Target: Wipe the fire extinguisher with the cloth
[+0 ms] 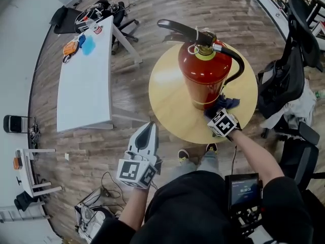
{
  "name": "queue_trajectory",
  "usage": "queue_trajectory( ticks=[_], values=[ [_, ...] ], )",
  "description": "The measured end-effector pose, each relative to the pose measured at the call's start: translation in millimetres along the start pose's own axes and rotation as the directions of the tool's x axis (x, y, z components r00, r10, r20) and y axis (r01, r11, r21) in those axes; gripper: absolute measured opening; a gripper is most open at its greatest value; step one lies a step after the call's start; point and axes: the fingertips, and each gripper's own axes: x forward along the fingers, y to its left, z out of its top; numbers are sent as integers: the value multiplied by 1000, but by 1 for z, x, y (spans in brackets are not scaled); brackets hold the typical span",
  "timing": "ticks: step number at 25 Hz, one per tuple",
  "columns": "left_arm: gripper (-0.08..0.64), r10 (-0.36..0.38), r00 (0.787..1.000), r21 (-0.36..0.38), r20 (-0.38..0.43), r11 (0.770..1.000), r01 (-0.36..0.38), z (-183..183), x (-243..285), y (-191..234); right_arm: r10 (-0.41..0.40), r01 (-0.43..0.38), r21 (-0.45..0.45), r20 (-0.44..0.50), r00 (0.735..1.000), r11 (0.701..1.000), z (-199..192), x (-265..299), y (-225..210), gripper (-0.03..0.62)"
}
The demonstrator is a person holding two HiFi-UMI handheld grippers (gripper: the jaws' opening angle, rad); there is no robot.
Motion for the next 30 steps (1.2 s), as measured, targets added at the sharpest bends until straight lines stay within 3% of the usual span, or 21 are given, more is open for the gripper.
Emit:
queue_trajectory(
  ticks=[4,8,11,13,15,16,17,20,21,22,27,30],
  values=[
    [25,-23,1000,2,7,1000,23,1,-10,16,-65,64,30,21,998,997,27,6,18,41],
    [25,-65,998,-6,5,998,65,-2,-17,24,-130,128,24,140,982,991,80,-23,35,41],
    [25,-104,994,-12,22,994,105,-1,-19,25,-192,214,-53,273,943,975,138,-71,45,41],
    [25,-130,991,-18,33,991,130,0,-20,24,-246,311,-130,366,898,942,179,-112,52,41],
    [25,-149,988,-18,43,989,150,2,-22,23,-291,420,-208,461,838,883,219,-158,63,41],
    [25,-156,987,-15,49,987,157,4,-23,23,-315,486,-248,507,802,838,238,-182,68,41],
    [25,-161,985,-11,56,987,162,6,-23,22,-342,559,-291,550,762,776,254,-207,72,41],
    [25,-165,983,6,78,986,165,14,-20,21,-402,752,-381,667,627,538,290,-275,78,41],
    [25,-164,983,8,86,986,164,18,-18,19,-416,789,-380,693,589,483,296,-293,75,41],
    [25,-162,982,9,93,987,162,21,-17,16,-431,813,-373,706,562,448,300,-307,69,41],
    [25,-164,979,8,117,986,165,33,-3,-8,-446,856,-370,737,507,362,281,-325,51,41],
    [25,-175,978,14,112,985,174,34,7,-24,-401,861,-362,773,492,359,259,-320,54,41]
  ],
)
